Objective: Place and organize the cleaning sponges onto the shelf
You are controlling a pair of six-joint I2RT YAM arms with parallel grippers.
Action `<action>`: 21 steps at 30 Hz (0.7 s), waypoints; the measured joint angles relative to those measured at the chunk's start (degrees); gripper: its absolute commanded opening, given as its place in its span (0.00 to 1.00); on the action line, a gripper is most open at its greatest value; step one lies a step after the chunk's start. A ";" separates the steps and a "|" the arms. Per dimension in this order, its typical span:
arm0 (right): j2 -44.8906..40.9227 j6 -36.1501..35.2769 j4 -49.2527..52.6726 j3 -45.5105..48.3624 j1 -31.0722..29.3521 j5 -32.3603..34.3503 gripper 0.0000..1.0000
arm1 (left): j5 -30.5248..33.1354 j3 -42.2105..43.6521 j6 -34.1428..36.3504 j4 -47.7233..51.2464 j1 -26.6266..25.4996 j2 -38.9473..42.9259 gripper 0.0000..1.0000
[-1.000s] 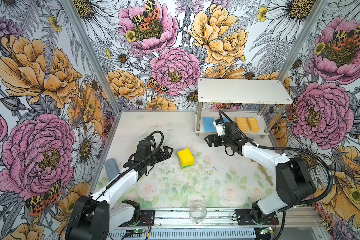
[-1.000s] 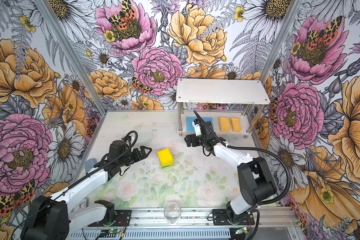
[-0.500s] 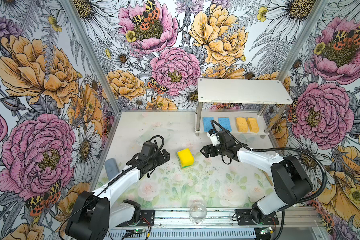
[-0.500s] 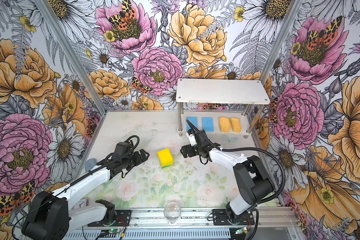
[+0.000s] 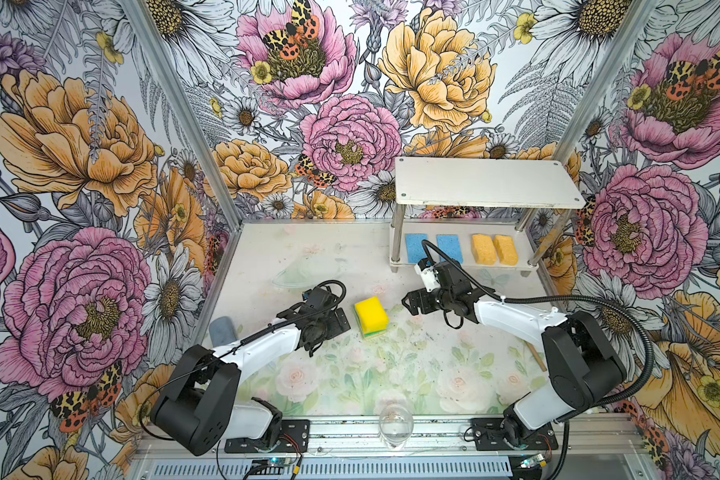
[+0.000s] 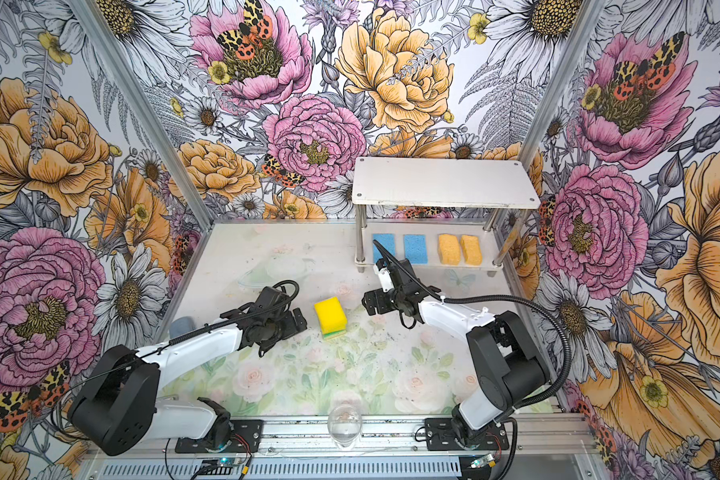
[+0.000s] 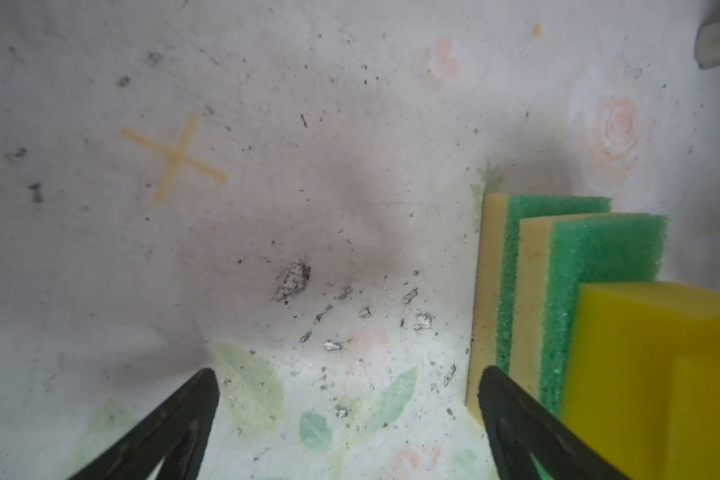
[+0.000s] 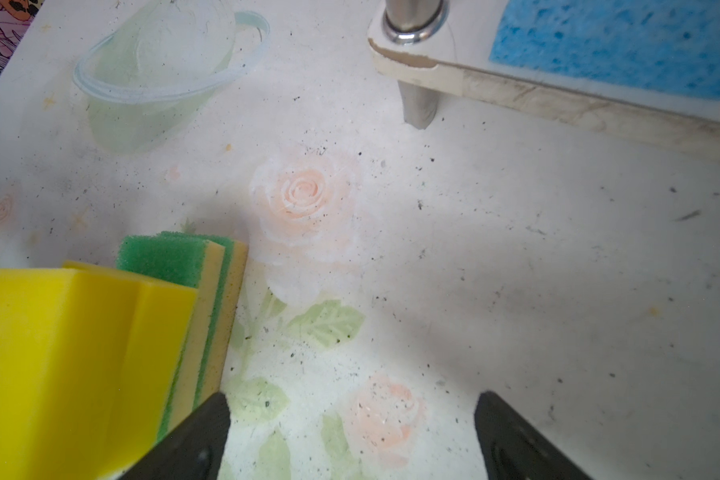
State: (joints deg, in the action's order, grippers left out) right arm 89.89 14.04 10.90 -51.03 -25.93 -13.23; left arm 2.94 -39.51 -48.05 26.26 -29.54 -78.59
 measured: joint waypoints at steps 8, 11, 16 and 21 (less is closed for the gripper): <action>-2.64 -0.04 0.04 2.60 0.02 1.20 0.95 | 1.86 -3.65 -1.36 1.16 -1.77 -5.07 0.99; -4.00 -0.07 0.07 3.06 0.04 1.44 0.95 | 1.86 -4.92 -1.33 1.36 -2.56 -6.95 0.99; -5.46 -0.20 0.00 3.48 0.44 1.64 0.95 | 1.84 -6.54 -1.51 1.42 -3.74 -9.01 0.99; -6.32 -0.22 0.02 4.39 1.36 1.88 0.95 | 2.01 -7.82 -1.53 1.55 -4.22 -10.51 0.99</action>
State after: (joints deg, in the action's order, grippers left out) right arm 83.57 13.82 10.92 -46.63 -24.58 -11.35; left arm 4.95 -47.33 -49.58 27.81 -33.76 -89.10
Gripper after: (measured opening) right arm 0.949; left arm 0.989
